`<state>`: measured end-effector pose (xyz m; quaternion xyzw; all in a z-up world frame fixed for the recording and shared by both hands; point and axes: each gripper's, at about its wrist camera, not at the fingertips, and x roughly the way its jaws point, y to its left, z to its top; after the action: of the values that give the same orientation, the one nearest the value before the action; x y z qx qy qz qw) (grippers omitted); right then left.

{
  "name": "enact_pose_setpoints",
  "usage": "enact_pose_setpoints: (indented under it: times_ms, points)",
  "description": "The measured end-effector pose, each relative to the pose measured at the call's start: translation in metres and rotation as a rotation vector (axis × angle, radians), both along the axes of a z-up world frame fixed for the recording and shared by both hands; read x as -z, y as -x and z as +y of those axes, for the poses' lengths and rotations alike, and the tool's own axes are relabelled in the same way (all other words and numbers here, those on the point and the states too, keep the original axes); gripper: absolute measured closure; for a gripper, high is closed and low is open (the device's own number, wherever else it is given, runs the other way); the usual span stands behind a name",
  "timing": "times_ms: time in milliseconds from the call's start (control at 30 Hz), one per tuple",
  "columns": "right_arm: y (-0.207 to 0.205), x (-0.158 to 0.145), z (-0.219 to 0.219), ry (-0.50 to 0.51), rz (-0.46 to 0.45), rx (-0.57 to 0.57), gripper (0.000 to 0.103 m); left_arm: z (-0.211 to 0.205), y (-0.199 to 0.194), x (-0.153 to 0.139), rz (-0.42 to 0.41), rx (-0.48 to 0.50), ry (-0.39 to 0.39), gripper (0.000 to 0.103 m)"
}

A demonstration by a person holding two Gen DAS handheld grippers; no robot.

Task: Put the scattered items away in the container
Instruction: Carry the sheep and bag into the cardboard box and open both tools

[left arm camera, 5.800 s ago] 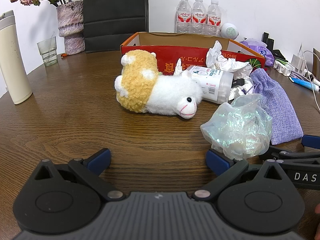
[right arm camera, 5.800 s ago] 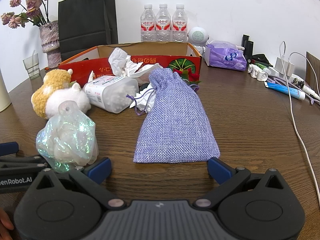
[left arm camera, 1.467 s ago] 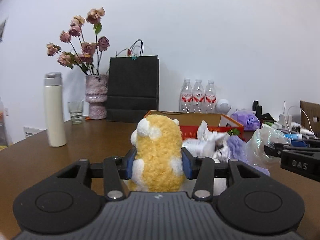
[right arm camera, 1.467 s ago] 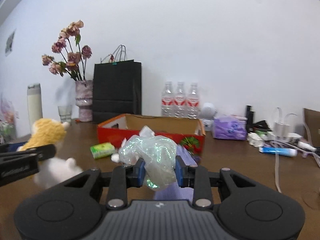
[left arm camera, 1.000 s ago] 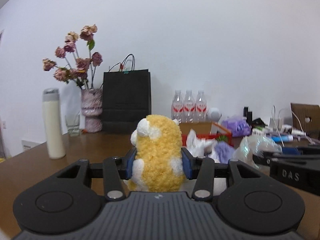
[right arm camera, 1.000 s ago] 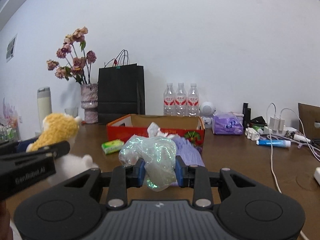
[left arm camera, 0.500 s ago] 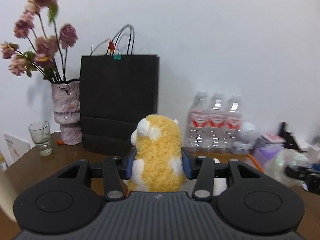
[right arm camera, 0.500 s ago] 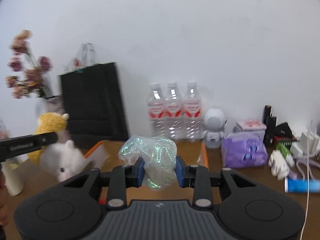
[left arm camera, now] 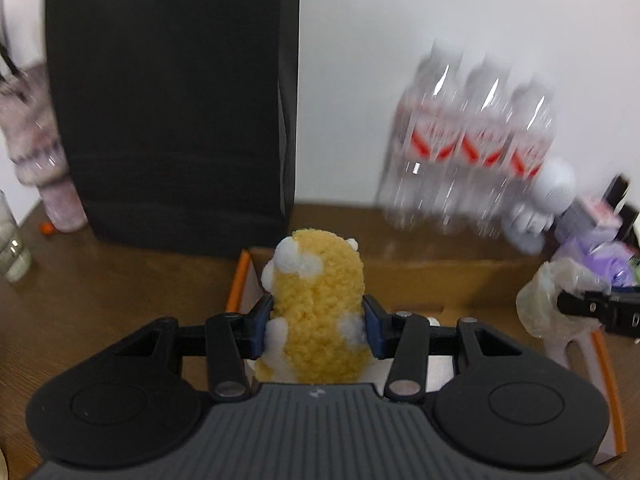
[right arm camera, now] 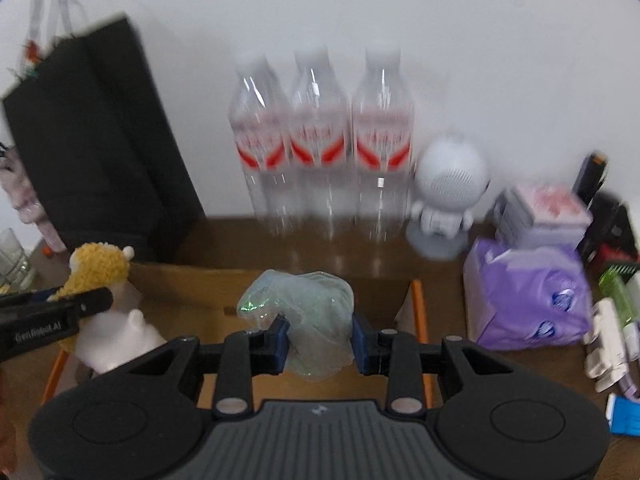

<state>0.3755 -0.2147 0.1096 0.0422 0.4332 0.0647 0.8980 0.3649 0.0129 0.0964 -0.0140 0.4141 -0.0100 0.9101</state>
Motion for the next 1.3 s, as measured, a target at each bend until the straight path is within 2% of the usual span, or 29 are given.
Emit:
enact_pose_setpoints:
  times_ms: [167,400,500,533,567,600,633,667,833,933,1067,1167,1300]
  points:
    - [-0.035,0.025,0.005,-0.017,0.191,0.004,0.072,-0.009,-0.023,0.028,0.146,0.030,-0.086,0.056]
    - [-0.056,0.058,0.014,0.028,0.353,0.028,0.069,-0.010,-0.038,0.041,0.209,0.007,-0.070,0.054]
    - [-0.059,0.064,0.013,0.003,0.393,0.047,0.062,-0.009,-0.046,0.047,0.244,-0.029,-0.066,0.049]
    - [-0.060,0.066,0.013,-0.010,0.409,0.054,0.057,-0.010,-0.046,0.047,0.246,-0.029,-0.070,0.049]
    - [-0.060,0.068,0.012,-0.021,0.424,0.056,0.047,-0.011,-0.047,0.047,0.253,-0.029,-0.071,0.046]
    - [-0.059,0.069,0.013,-0.026,0.438,0.057,0.046,-0.011,-0.048,0.046,0.265,-0.031,-0.066,0.044]
    - [-0.059,0.069,0.014,-0.028,0.444,0.055,0.045,-0.011,-0.048,0.044,0.283,-0.030,-0.054,0.037]
    - [-0.061,0.070,0.013,-0.027,0.447,0.057,0.045,-0.011,-0.047,0.040,0.294,-0.020,-0.037,0.029]
    - [-0.044,0.033,0.012,-0.005,0.409,0.057,0.036,-0.017,-0.028,-0.010,0.237,0.012,-0.047,0.017]
    - [-0.031,-0.001,0.006,-0.003,0.366,0.069,0.035,-0.018,-0.015,-0.052,0.187,0.008,-0.057,0.013]
    - [-0.009,-0.047,-0.001,0.012,0.291,0.072,0.021,-0.018,0.009,-0.108,0.114,0.006,-0.058,0.006]
    - [0.012,-0.079,-0.008,0.008,0.258,0.080,0.021,-0.021,0.027,-0.137,0.101,0.021,-0.062,0.000]
    - [0.038,-0.115,-0.008,0.008,0.208,0.078,0.020,-0.026,0.053,-0.167,0.081,0.062,-0.072,0.000]
